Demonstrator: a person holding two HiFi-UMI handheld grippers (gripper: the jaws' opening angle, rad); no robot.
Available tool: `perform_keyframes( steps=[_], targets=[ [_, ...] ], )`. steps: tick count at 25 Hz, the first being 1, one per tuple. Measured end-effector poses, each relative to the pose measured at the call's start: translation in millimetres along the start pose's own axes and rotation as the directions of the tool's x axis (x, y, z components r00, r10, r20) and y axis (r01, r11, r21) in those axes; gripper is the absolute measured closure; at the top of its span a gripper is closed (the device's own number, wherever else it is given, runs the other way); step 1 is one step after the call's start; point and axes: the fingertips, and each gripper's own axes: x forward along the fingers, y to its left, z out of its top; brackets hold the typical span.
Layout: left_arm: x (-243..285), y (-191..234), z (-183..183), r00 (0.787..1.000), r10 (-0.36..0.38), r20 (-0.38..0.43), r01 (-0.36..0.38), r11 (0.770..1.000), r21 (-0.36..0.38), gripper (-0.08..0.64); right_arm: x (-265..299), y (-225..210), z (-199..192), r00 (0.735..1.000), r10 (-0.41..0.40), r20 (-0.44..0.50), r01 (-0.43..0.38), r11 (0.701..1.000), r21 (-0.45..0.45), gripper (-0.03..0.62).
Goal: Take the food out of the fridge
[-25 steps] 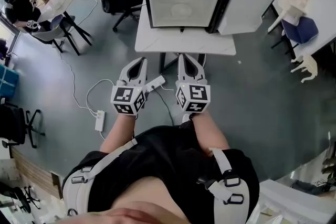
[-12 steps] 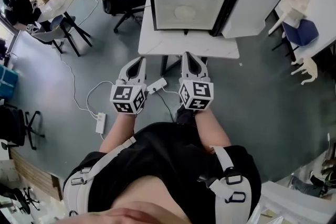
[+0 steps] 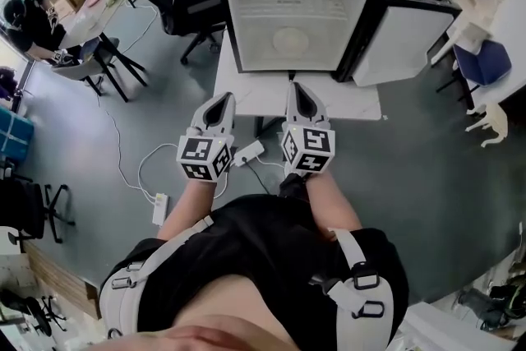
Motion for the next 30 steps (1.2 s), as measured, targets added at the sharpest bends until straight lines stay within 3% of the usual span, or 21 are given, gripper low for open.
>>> perform_keyframes(
  steps=[8, 15, 26, 30],
  targets=[
    [116, 4, 3, 1.0, -0.014, -0.023, 0.014, 1.0, 0.013, 0.562, 89, -69, -1, 0.999, -0.007, -0.05, 0.007, 1.0, -0.015, 0.586],
    [197, 4, 2, 0.999, 0.022, -0.048, -0.023, 1.0, -0.017, 0.562, 144, -114, -4, 0.994, 0.047, -0.102, -0.05, 0.998, -0.031, 0.585],
    [238, 36, -3, 0.995, 0.03, -0.094, -0.033, 0.999, -0.036, 0.562, 188, -127, -20, 0.987, 0.043, -0.157, -0.043, 0.999, 0.002, 0.584],
    [242, 45, -4, 0.995, 0.011, -0.095, -0.016, 0.998, -0.054, 0.561, 199, -140, -29, 0.99, -0.035, -0.14, 0.034, 0.999, -0.008, 0.584]
  ],
)
